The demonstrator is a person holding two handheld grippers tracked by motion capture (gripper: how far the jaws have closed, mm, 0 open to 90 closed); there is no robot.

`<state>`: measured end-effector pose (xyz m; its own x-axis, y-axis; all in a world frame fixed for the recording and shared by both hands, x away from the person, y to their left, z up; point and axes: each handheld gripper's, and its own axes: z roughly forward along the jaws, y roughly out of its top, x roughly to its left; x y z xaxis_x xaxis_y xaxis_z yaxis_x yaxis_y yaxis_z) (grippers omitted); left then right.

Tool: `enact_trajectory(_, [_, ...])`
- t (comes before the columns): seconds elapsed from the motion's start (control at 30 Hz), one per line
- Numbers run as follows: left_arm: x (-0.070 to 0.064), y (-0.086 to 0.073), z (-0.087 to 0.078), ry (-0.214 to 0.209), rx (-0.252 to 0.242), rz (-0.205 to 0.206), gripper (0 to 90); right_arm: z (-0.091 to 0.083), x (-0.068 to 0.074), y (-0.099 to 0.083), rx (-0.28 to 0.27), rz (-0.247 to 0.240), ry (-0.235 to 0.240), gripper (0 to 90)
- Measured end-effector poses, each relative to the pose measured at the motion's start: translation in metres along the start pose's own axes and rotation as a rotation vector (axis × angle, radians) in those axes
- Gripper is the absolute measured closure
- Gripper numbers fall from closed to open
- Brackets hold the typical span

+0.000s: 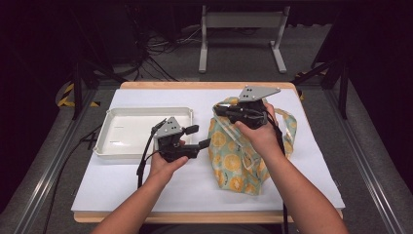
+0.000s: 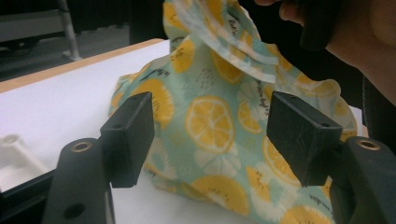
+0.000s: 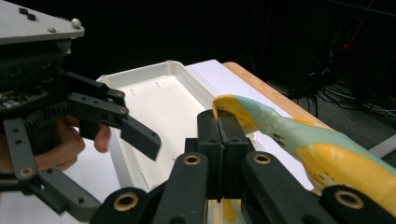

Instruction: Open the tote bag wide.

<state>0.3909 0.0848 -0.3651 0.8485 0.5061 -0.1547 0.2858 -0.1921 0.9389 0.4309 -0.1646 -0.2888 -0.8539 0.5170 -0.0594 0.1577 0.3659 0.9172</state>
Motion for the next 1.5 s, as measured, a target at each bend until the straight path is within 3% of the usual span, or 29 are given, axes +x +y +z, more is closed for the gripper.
enact_trajectory(0.1, [0.0,0.002,0.007,-0.009,0.003,0.008,35.4,0.0,0.0,0.0,-0.001,-0.002,0.0,89.5])
enact_trajectory(0.2, [-0.001,0.004,0.015,0.002,0.013,0.046,36.8,-0.001,0.0,0.0,0.001,-0.004,-0.003,89.4])
enact_trajectory(0.47, [0.0,0.01,0.027,-0.035,0.004,0.041,37.7,-0.001,0.001,0.0,-0.007,-0.009,-0.001,89.3])
enact_trajectory(0.67, [0.003,0.013,0.038,-0.079,0.013,0.018,39.6,0.0,0.001,-0.001,-0.005,-0.01,-0.001,89.1])
enact_trajectory(0.97, [0.0,0.021,0.049,-0.111,0.01,-0.004,41.5,-0.001,0.002,-0.001,-0.011,-0.013,-0.002,89.1])
enact_trajectory(1.1, [-0.002,0.021,0.053,-0.125,0.013,-0.011,49.0,0.0,0.003,-0.001,-0.012,-0.015,-0.002,89.0])
enact_trajectory(1.2, [-0.005,0.022,0.054,-0.11,0.021,0.016,59.8,0.0,0.003,-0.001,-0.01,-0.017,-0.004,89.0])
enact_trajectory(1.5, [-0.005,0.024,0.052,-0.105,0.022,0.011,84.0,0.0,0.004,-0.001,-0.009,-0.02,-0.008,89.0])
